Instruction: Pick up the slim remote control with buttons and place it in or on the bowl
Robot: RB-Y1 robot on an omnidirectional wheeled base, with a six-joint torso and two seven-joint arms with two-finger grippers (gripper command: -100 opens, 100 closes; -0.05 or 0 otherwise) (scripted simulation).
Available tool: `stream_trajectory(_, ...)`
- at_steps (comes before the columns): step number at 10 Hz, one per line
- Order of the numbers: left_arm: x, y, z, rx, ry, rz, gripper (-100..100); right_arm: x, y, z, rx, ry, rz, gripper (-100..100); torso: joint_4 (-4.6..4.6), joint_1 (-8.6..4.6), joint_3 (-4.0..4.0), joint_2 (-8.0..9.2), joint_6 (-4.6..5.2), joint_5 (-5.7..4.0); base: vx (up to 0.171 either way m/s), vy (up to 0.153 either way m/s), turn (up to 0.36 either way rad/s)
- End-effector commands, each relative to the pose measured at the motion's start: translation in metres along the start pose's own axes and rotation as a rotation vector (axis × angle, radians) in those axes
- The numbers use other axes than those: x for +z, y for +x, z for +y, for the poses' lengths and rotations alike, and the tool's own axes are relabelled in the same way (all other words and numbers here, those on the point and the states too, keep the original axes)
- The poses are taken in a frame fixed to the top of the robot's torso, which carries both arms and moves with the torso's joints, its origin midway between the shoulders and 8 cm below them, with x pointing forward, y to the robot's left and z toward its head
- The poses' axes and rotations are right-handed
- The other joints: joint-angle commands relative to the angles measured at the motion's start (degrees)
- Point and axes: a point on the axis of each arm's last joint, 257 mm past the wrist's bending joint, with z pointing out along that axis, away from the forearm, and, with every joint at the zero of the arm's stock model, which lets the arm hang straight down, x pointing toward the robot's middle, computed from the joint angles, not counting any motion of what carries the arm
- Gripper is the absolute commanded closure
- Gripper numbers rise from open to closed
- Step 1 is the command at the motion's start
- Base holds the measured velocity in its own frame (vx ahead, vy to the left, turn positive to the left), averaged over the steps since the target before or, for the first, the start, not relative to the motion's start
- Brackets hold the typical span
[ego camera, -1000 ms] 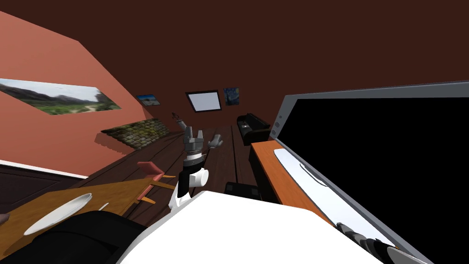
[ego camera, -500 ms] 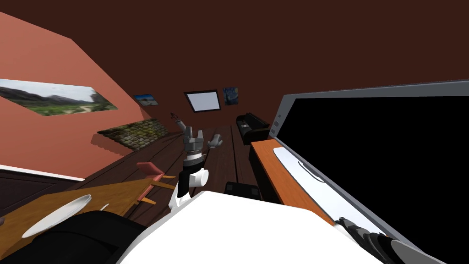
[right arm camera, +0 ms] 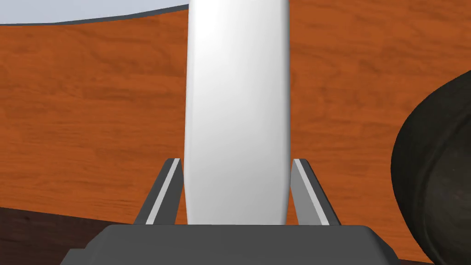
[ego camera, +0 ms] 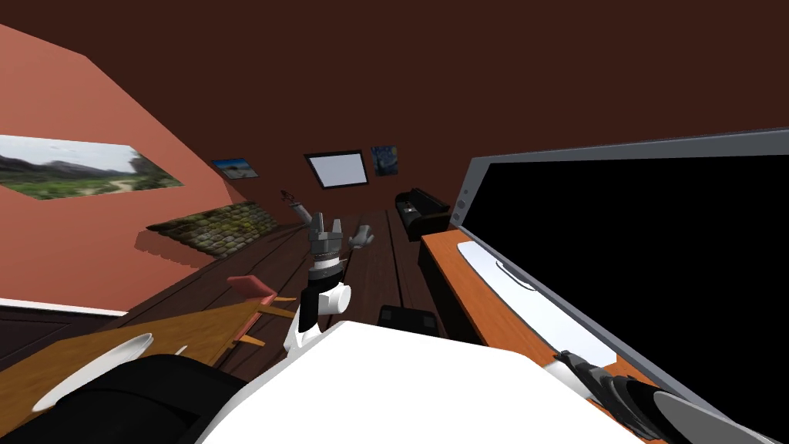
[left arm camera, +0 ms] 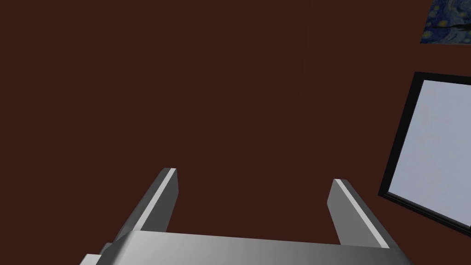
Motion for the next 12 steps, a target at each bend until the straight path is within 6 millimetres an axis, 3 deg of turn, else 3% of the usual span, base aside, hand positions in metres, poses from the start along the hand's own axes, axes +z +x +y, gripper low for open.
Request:
stream_trajectory(1, 0.0, 0.0, 0.0, 0.0, 0.0, 0.0, 0, 0.0, -0.013, -0.013, -0.011, 0.029, -0.022, 100, 0.0, 0.0, 0.0, 0.0, 0.0, 0.0, -0.102, 0.082, -0.067)
stream_trajectory(5, 0.0, 0.0, 0.0, 0.0, 0.0, 0.0, 0, -0.003, -0.056, -0.035, -0.031, 0.085, -0.1, 100, 0.04, 0.02, 0.06, 0.09, 0.05, -0.05, -0.123, 0.088, -0.071)
stream_trajectory(7, 0.0, 0.0, 0.0, 0.0, 0.0, 0.0, 0, -0.003, -0.056, -0.035, -0.031, 0.085, -0.1, 100, 0.03, -0.17, -0.03, -0.1, 0.02, 0.0, -0.047, 0.025, -0.009)
stream_trajectory(8, 0.0, 0.0, 0.0, 0.0, 0.0, 0.0, 0, -0.005, -0.078, -0.042, -0.034, 0.103, -0.14, 100, -0.02, -0.32, -0.15, -0.32, -0.02, 0.0, -0.063, 0.017, -0.058)
stream_trajectory(9, 0.0, 0.0, 0.0, 0.0, 0.0, 0.0, 0, -0.005, -0.078, -0.042, -0.034, 0.103, -0.14, 100, -0.04, -0.27, -0.14, -0.26, -0.02, -0.05, -0.081, 0.039, -0.031)
stream_trajectory(10, 0.0, 0.0, 0.0, 0.0, 0.0, 0.0, 0, -0.009, -0.097, -0.045, -0.032, 0.113, -0.177, 100, -0.03, -0.21, -0.1, -0.19, 0.03, -0.01, -0.101, 0.042, -0.055)
stream_trajectory(12, 0.0, 0.0, 0.0, 0.0, 0.0, 0.0, 0, -0.009, -0.097, -0.045, -0.032, 0.113, -0.177, 100, -0.05, -0.17, -0.08, -0.12, 0.04, 0.01, -0.075, 0.028, -0.012)
